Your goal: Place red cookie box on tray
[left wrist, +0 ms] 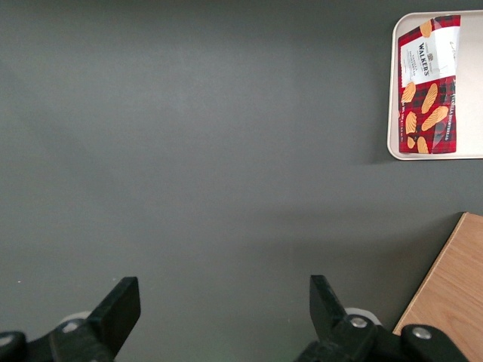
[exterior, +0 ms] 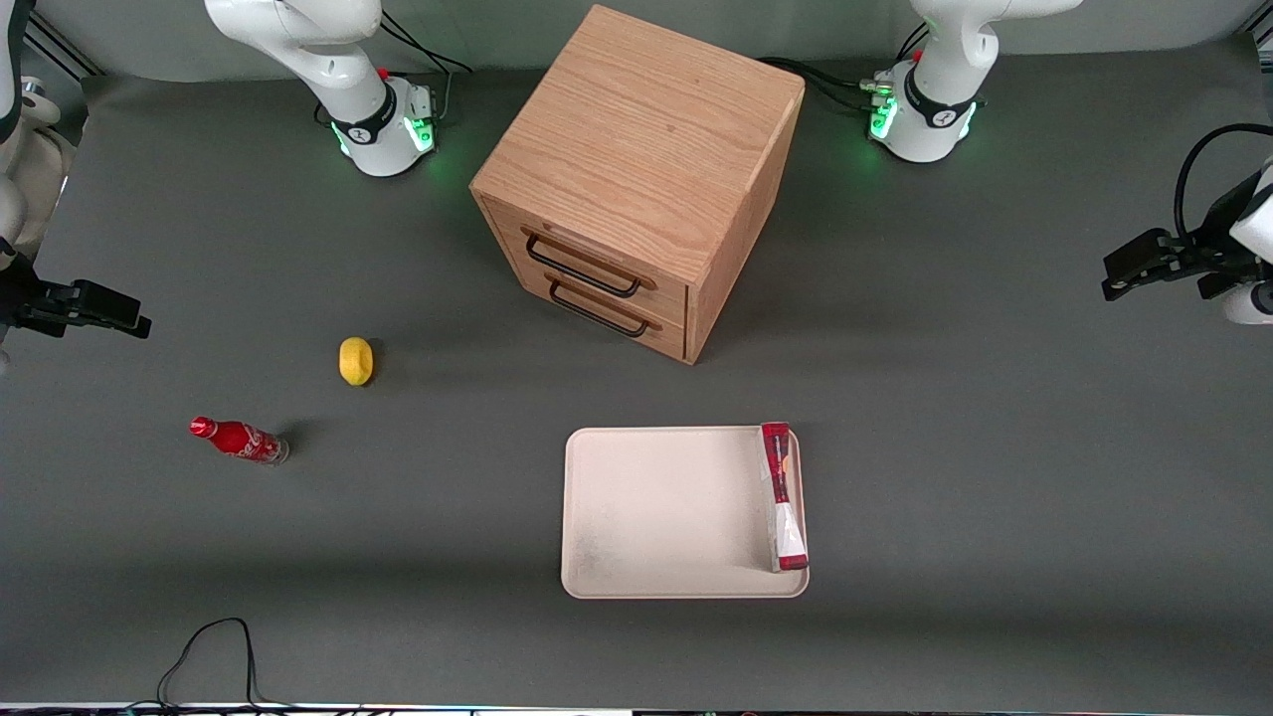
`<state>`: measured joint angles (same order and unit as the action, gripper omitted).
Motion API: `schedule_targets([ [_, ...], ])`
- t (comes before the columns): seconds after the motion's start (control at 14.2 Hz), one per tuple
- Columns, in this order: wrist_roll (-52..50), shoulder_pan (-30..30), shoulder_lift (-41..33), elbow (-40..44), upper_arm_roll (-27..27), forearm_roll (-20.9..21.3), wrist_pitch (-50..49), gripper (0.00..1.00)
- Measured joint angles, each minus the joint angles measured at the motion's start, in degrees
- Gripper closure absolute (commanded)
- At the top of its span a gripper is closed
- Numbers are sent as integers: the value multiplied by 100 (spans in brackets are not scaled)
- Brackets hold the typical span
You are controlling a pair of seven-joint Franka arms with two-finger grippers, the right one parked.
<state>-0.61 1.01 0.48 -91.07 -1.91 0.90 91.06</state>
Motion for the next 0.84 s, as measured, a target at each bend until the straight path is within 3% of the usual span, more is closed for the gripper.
schedule_targets([
  [0.84, 1, -92, 40, 0, 10, -8, -4, 0],
])
